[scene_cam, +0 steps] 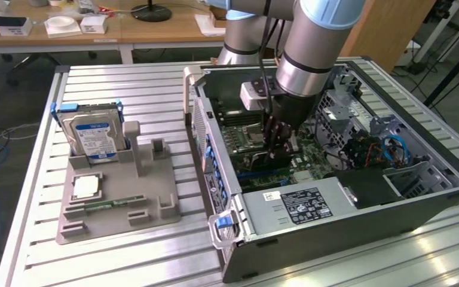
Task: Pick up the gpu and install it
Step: 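Insert the gpu into the slot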
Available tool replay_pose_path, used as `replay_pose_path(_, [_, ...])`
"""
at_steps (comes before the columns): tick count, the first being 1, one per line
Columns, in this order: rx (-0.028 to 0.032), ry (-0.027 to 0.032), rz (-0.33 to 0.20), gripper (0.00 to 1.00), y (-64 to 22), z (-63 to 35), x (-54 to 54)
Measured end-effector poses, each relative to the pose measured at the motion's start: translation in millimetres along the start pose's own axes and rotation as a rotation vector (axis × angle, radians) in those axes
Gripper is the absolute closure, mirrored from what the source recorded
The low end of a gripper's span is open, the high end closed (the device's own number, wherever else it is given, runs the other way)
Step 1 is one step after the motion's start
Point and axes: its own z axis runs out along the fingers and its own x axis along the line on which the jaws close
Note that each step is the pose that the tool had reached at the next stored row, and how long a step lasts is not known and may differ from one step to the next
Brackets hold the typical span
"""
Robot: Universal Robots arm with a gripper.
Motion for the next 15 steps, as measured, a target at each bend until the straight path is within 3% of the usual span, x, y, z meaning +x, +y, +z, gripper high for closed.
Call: replay_pose_path(15, [0.0003, -0.0001, 0.000, 0.74, -0.1, 2.4, -1.8])
